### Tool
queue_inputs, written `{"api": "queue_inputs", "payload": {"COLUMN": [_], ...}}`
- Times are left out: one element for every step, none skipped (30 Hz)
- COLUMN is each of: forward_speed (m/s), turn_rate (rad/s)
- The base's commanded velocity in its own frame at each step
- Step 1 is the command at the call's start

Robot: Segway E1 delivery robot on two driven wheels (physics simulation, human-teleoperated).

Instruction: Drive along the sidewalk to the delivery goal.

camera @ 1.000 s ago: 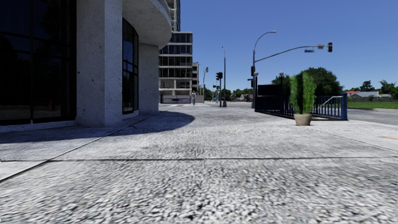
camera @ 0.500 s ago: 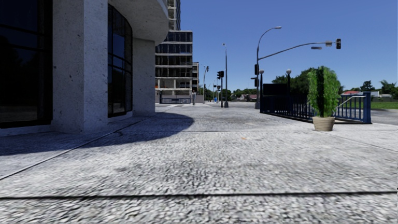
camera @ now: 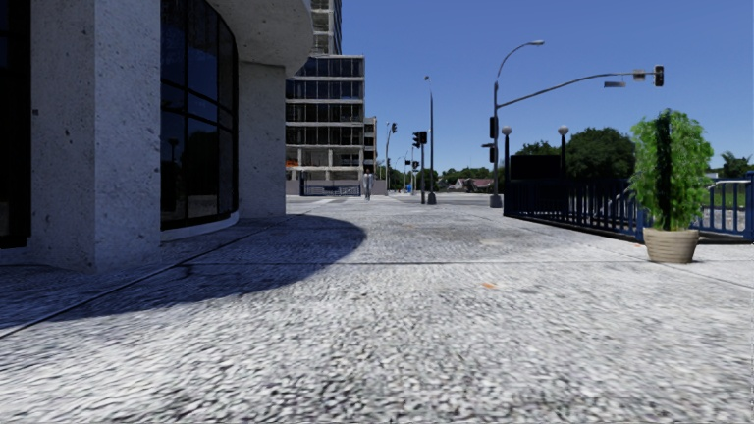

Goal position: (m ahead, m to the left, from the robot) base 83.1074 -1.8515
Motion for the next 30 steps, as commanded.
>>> {"api": "queue_inputs", "payload": {"forward_speed": [2.0,2.0,2.0,2.0,2.0,2.0,2.0,2.0,2.0,2.0,2.0,2.0,2.0,2.0,2.0,2.0,2.0,2.0,2.0,2.0,2.0,2.0,2.0,2.0,2.0,2.0,2.0,2.0,2.0,2.0], "turn_rate": [0.0,0.0,0.0,0.0,0.0,0.0,0.0,0.0,0.0,0.0,0.0,0.0,0.0,0.0,0.0,0.0,0.0,0.0,0.0,0.0,0.0,0.0,0.0,0.0,0.0,0.0,0.0,0.0,0.0,0.0]}}
